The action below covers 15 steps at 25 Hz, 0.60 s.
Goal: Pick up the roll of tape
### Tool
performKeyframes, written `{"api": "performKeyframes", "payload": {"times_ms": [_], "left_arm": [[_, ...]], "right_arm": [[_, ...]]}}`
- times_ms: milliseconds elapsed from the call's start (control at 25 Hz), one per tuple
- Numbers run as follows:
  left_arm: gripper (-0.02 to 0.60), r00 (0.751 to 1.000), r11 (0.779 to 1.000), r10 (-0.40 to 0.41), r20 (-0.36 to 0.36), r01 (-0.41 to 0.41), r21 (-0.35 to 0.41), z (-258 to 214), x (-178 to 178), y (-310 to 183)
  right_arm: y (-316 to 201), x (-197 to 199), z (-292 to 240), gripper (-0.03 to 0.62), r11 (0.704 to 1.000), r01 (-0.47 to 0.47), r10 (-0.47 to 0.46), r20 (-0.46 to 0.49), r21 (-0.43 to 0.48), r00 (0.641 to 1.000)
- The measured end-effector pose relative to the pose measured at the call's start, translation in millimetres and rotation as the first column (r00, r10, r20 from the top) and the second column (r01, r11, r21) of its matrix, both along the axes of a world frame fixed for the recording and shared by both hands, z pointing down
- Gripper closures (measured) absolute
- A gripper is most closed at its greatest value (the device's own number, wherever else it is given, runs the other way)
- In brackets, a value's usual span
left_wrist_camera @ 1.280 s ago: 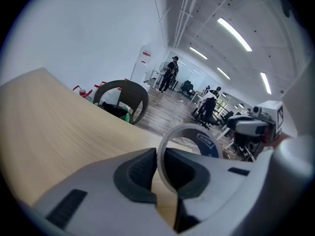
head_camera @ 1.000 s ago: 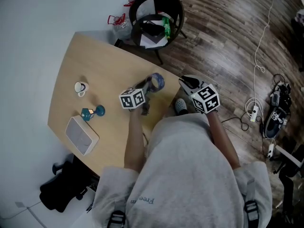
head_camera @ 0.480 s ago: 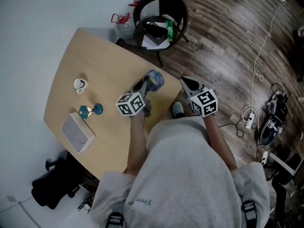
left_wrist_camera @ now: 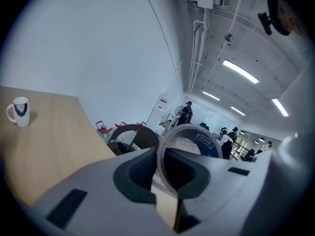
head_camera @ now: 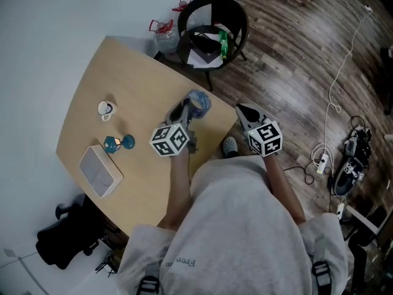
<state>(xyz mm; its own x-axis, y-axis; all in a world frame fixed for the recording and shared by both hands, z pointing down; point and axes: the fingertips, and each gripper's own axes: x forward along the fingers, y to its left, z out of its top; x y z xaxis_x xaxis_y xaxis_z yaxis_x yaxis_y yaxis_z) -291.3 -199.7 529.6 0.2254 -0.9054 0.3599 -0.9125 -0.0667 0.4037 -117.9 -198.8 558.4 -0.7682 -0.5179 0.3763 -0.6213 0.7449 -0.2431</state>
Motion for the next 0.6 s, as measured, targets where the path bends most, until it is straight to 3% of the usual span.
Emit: {"api": "performKeyframes", "payload": {"times_ms": [320, 600], "left_arm": [[0.541, 0.997, 0.997, -0.046, 0.068, 0.042, 0.066, -14.3, -5.8, 2.0], [0.540, 0.996, 0.997, -0.064, 0.067, 0.061, 0.039, -1.6, -6.7, 8.2]], "right_arm": [[-4.1, -4.9, -1.6, 0.594, 1.000, -0.004, 0.004, 0.003, 0.000, 1.000], [-4.3, -7.6, 0.2, 0.594, 1.000, 0.005, -0.005, -0.002, -0.002, 1.000]]}}
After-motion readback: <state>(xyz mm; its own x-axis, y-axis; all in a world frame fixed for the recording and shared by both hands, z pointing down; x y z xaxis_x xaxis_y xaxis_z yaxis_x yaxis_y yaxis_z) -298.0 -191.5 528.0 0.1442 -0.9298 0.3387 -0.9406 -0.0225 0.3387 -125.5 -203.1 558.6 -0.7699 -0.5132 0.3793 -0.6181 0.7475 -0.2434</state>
